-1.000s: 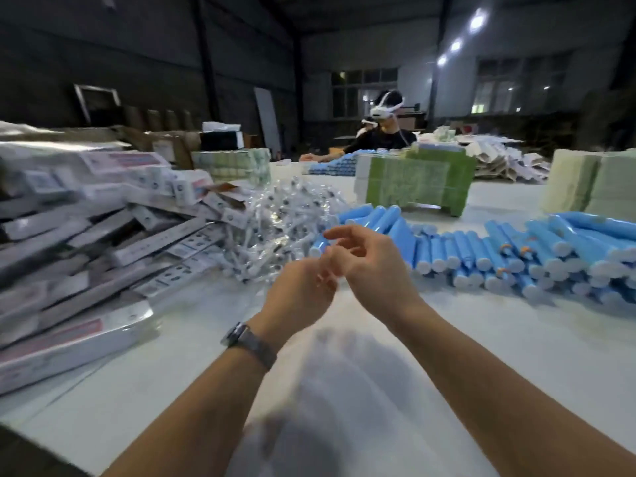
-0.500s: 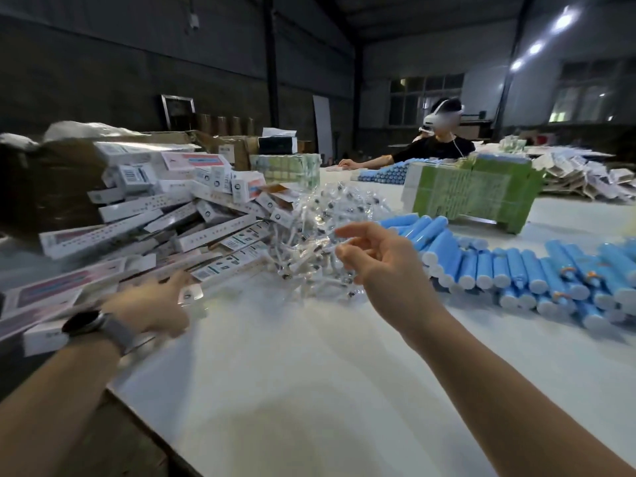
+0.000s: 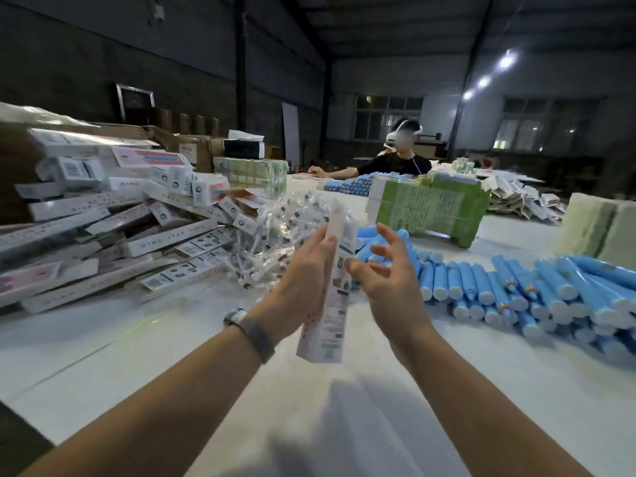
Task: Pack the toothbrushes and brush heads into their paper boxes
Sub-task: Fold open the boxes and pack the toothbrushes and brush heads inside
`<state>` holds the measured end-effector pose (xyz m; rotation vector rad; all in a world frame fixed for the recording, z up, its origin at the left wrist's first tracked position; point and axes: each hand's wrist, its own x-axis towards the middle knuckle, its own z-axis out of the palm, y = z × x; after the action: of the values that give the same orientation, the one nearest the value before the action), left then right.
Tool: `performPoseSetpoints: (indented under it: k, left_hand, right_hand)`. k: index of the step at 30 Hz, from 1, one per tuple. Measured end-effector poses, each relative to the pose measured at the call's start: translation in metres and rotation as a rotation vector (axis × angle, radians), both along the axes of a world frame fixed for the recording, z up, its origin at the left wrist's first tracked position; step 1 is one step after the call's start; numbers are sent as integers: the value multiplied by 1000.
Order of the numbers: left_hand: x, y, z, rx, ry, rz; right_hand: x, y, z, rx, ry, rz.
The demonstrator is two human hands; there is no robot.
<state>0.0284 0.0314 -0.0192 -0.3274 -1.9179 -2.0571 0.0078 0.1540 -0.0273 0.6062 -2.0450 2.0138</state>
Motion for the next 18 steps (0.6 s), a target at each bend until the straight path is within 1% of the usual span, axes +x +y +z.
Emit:
performPoseSetpoints:
  k: [2,3,4,5,6,8,9,10,11,12,13,15,16,17,18]
  left_hand:
    - [-4,19,-10,301,-86,-126]
    - [-6,23,-16,392,-114,-155]
    - [-8,24,-23,436,-117,-154]
    - [-10,24,-29,436,-90,-125]
    - [-12,21,-34,382,-39,-65]
    - [-13,13,-38,182,106,99]
    - [-13,11,-38,99,177,167]
    - [-12,11,-37,34,228,211]
    - [-11,11,-37,-18,260,234]
    - [-10,12,-37,-53,282,234]
    - [-7,14,-37,-74,306,224]
    - [-4,18,-38,-131,361,216]
    - [-3,19,-39,-161,385,218]
    - [-3,21,-40,-178,401,217]
    - [-2,22,-40,-178,406,215]
  right_hand:
    - [-3,4,-6,-45,-58,44]
    - [-6,5,-10,-31,-65,44]
    - [-8,7,-14,8,-61,38]
    - [-10,8,-17,47,-53,46]
    - [-14,10,-19,81,-46,66]
    - [-23,17,-19,118,-17,74]
    - [-30,23,-17,127,16,19]
    - [-38,31,-16,161,53,-90]
    - [-49,41,-16,260,93,-246]
    - [-59,52,-17,429,124,-401]
    - [-69,64,-21,636,127,-500]
    - [-85,80,-28,1025,29,-533]
    - [-90,84,-31,1152,-24,-518]
    - [-94,86,-34,1230,-51,-509]
    - [-97,86,-36,1272,-36,-522]
